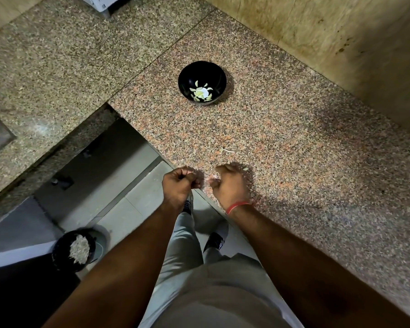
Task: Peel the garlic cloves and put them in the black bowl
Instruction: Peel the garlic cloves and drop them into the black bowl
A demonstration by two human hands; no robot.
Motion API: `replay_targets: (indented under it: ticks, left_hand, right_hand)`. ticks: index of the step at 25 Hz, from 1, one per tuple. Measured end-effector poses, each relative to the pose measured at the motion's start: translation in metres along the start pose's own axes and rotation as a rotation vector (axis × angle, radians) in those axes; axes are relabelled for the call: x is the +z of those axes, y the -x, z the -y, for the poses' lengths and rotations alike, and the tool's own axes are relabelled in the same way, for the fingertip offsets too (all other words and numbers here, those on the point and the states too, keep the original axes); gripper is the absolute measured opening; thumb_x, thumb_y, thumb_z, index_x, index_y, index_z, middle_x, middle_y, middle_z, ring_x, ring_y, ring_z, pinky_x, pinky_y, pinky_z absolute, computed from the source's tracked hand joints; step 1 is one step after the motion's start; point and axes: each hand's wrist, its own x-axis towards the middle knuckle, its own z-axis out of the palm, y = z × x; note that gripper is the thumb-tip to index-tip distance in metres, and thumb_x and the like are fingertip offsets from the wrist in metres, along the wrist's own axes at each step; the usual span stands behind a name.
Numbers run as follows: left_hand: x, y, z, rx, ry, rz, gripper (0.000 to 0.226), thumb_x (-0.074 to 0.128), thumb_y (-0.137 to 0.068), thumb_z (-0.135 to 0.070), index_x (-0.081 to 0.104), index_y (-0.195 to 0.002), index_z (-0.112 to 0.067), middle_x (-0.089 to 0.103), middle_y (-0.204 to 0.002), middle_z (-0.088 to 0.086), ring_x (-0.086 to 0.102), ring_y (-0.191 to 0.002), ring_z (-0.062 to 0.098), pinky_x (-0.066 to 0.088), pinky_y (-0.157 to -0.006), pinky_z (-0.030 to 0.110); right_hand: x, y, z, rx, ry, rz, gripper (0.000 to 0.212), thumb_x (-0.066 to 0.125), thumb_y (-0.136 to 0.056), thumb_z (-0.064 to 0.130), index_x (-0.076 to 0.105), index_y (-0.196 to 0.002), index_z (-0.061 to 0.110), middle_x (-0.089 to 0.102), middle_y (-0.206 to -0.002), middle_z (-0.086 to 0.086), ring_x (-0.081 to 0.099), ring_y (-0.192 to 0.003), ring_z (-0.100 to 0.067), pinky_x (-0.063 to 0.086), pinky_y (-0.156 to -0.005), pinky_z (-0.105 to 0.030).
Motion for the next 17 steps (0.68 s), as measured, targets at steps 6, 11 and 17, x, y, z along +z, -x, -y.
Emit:
replay_targets:
  ticks: [6, 11, 17]
  left_hand:
    - [-0.007, -0.004, 0.006, 0.006, -0.044, -0.010, 0.008, 0.060, -0.089, 0.014, 0.065, -0.089, 0.021, 0.069, -0.074, 0.021, 0.066, -0.056, 0.023, 0.060, -0.059, 0.033]
    - [-0.009, -0.008, 0.009, 0.015, -0.052, 0.002, 0.006, 0.060, -0.087, 0.015, 0.065, -0.085, 0.019, 0.067, -0.072, 0.023, 0.065, -0.057, 0.028, 0.061, -0.062, 0.037]
    - [-0.012, -0.009, 0.012, 0.018, -0.057, 0.010, 0.010, 0.062, -0.087, 0.014, 0.068, -0.080, 0.010, 0.066, -0.070, 0.020, 0.064, -0.057, 0.027, 0.060, -0.061, 0.036]
  right_hand:
    - [0.014, -0.001, 0.016, -0.062, -0.022, 0.003, 0.027, 0.068, -0.089, 0.007, 0.072, -0.115, 0.007, 0.069, -0.111, -0.011, 0.062, -0.106, -0.027, 0.053, -0.096, -0.035]
    - [0.026, -0.004, 0.018, 0.014, -0.056, -0.085, 0.013, 0.068, -0.086, 0.008, 0.077, -0.096, 0.009, 0.071, -0.092, -0.010, 0.064, -0.091, -0.028, 0.055, -0.079, -0.034]
    - [0.038, -0.005, 0.019, 0.009, -0.121, -0.143, 0.018, 0.065, -0.080, 0.002, 0.078, -0.088, 0.012, 0.072, -0.081, -0.010, 0.065, -0.078, -0.030, 0.055, -0.072, -0.033]
